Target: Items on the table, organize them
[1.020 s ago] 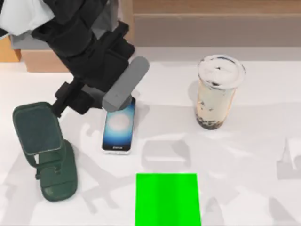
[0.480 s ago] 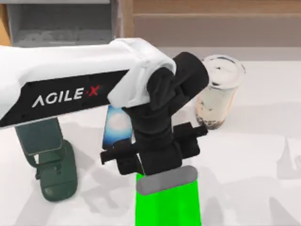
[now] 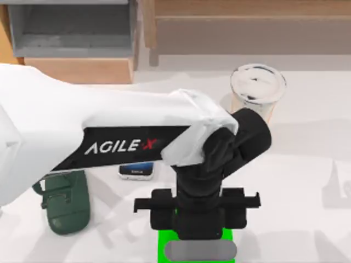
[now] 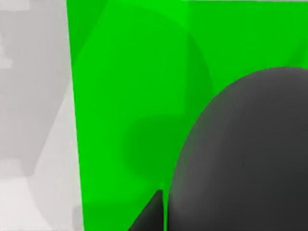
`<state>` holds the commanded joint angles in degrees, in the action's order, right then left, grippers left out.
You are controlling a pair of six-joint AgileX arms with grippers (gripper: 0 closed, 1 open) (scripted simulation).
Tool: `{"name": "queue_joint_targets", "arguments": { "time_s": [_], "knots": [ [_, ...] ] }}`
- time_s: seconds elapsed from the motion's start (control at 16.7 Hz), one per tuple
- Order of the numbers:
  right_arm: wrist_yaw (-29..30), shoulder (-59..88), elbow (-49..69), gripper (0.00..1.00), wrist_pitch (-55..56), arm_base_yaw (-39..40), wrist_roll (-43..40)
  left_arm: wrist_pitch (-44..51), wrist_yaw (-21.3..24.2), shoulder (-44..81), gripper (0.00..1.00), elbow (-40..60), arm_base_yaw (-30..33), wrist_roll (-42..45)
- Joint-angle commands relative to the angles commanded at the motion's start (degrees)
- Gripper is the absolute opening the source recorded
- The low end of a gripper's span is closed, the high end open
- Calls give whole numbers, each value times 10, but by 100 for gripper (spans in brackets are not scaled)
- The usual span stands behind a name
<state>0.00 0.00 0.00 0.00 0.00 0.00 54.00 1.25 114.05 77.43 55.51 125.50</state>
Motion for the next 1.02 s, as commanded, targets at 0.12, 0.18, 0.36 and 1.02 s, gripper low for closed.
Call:
{"name": "queue_joint_targets", "arguments": {
  "time_s": [0.12, 0.18, 0.36, 1.02],
  "knots": [
    [0, 0, 0, 100, 0, 0, 0, 0, 0, 0, 0, 0, 0, 0],
    [0, 0, 0, 100, 0, 0, 0, 0, 0, 0, 0, 0, 0, 0],
    [0, 0, 0, 100, 0, 0, 0, -4, 0, 0, 0, -2, -2, 1],
    [0, 0, 0, 100, 0, 0, 0, -20, 0, 9, 23, -11, 0, 0]
  ]
}}
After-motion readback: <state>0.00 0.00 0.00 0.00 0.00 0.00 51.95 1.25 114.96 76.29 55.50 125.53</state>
